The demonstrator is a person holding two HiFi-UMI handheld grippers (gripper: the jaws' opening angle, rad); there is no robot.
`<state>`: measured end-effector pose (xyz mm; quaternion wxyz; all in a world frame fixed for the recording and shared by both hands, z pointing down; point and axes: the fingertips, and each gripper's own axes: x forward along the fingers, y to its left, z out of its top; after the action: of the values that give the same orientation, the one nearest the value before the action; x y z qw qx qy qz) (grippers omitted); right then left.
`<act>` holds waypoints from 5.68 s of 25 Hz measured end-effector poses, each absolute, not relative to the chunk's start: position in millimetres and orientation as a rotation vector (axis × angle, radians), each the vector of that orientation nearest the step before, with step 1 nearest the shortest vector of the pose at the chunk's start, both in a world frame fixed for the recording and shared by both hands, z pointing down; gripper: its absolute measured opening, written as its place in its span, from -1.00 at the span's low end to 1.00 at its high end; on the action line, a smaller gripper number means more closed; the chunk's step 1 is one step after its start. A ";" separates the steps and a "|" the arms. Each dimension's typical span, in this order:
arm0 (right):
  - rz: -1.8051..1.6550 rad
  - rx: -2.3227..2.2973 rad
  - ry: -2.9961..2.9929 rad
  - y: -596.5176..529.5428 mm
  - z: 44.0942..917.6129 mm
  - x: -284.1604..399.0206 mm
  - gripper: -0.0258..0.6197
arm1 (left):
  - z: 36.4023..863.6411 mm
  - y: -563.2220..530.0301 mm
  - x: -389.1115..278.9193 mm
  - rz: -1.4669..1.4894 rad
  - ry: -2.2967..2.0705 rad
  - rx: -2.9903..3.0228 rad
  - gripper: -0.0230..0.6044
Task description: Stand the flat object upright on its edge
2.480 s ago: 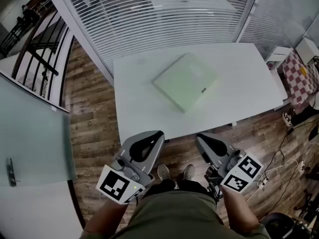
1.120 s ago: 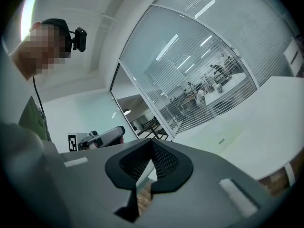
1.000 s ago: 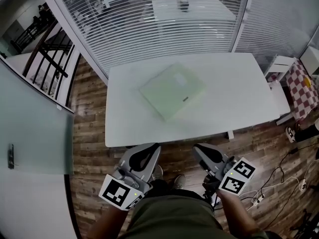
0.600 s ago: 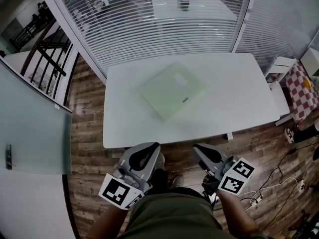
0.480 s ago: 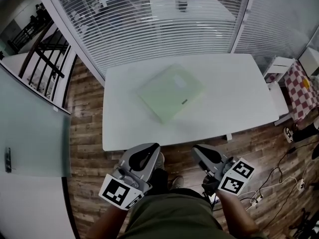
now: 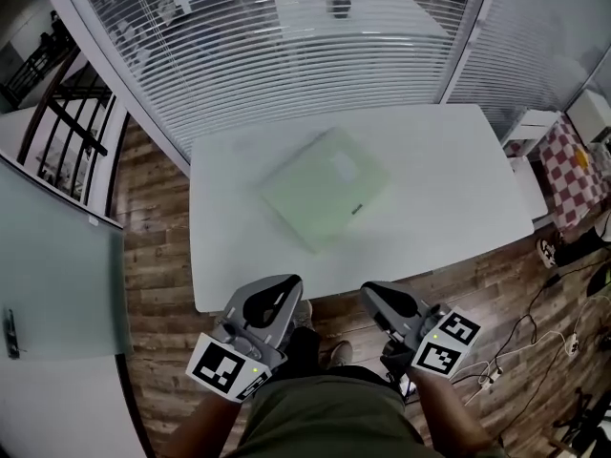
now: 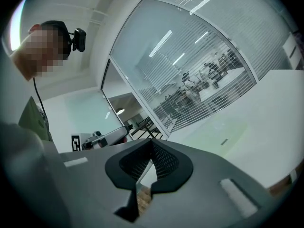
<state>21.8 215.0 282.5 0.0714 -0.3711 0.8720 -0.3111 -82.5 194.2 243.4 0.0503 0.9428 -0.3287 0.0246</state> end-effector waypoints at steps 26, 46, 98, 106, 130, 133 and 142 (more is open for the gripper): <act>-1.102 -1.244 2.563 83.3 324.9 -27.7 -0.89 | 278.5 31.3 -123.3 0.092 -0.870 2.842 -0.93; -1.156 -1.384 2.438 45.5 356.3 -1.3 -0.89 | 313.2 -30.1 -109.8 0.224 -0.811 2.835 -0.93; -1.558 -1.650 2.106 10.6 498.1 92.9 -0.47 | 480.9 -159.4 -51.9 0.807 -0.541 2.656 -0.52; -1.623 -1.668 2.006 13.9 515.0 99.8 -0.31 | 494.2 -159.9 -46.5 0.832 -0.424 2.593 -0.34; -1.734 -1.640 1.897 7.2 541.5 88.4 -0.10 | 531.8 -160.5 -34.2 0.997 -0.169 2.400 0.02; -1.742 -1.646 1.894 7.2 541.5 88.5 -0.10 | 532.1 -159.7 -34.1 0.987 -0.166 2.379 0.02; -1.763 -1.631 1.884 7.3 543.9 89.7 -0.10 | 537.7 -157.2 -33.3 0.973 -0.167 2.329 0.02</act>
<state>89.7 7.3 543.9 0.0447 -0.5338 0.6166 -0.5769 -33.3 -157.2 537.7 0.3014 0.8778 -0.0631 0.3669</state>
